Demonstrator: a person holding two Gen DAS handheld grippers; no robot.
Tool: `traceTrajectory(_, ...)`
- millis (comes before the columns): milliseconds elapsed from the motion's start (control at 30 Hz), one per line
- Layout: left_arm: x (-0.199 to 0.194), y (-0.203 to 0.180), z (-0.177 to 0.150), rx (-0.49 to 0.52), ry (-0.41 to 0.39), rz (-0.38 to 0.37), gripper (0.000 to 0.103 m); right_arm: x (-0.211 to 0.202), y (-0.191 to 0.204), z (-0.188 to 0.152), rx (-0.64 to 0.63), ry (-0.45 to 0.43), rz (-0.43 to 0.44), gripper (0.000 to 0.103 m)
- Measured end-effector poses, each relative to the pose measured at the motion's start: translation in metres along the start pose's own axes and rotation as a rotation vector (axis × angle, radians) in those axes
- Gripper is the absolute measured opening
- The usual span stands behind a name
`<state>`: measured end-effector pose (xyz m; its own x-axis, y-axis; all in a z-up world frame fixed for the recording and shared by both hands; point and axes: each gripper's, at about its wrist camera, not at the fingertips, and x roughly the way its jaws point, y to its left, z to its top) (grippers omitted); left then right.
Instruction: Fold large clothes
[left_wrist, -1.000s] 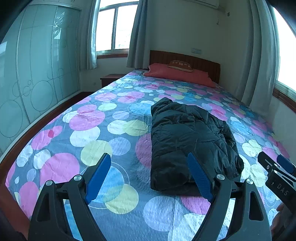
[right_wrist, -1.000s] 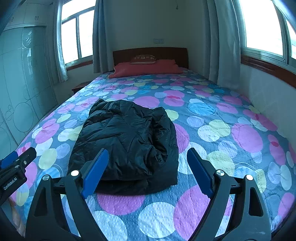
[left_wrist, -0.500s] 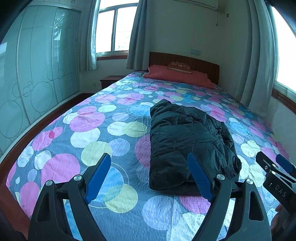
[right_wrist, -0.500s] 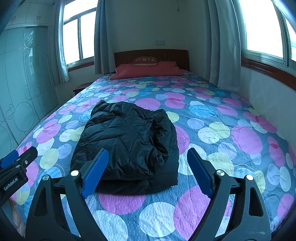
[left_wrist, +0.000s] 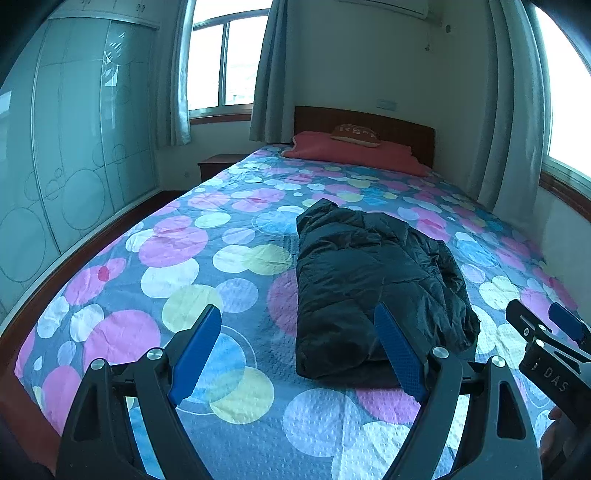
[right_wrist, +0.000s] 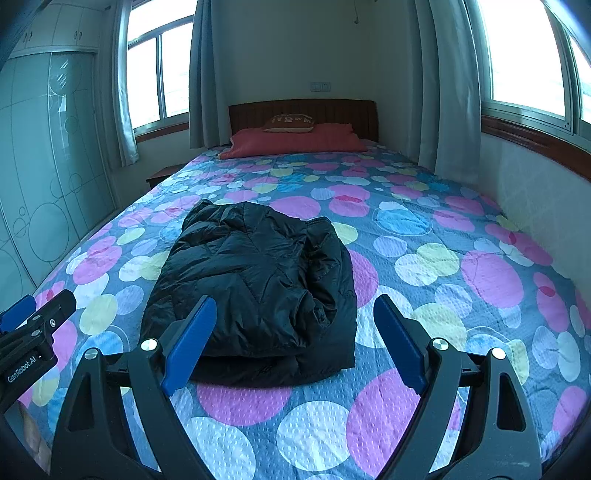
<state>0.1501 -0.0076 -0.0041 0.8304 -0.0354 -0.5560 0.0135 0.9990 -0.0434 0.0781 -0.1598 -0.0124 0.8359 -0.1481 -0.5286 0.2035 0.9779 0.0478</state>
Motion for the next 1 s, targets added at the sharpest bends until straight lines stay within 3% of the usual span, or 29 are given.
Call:
traceTrajectory(800, 0.012, -0.01, -0.008, 0.019, 0.011, -0.012, 0.084, 0.012, -0.003, -0.007, -0.007, 0.02, 0.009, 0.087)
traceTrajectory(833, 0.013, -0.01, -0.008, 0.015, 0.012, -0.012, 0.088, 0.013, -0.003, -0.008, -0.008, 0.022, 0.009, 0.087)
traceTrajectory(1000, 0.017, -0.008, -0.009, -0.012, 0.021, -0.028, 0.088, 0.018, -0.003, -0.011, -0.009, 0.029, 0.015, 0.087)
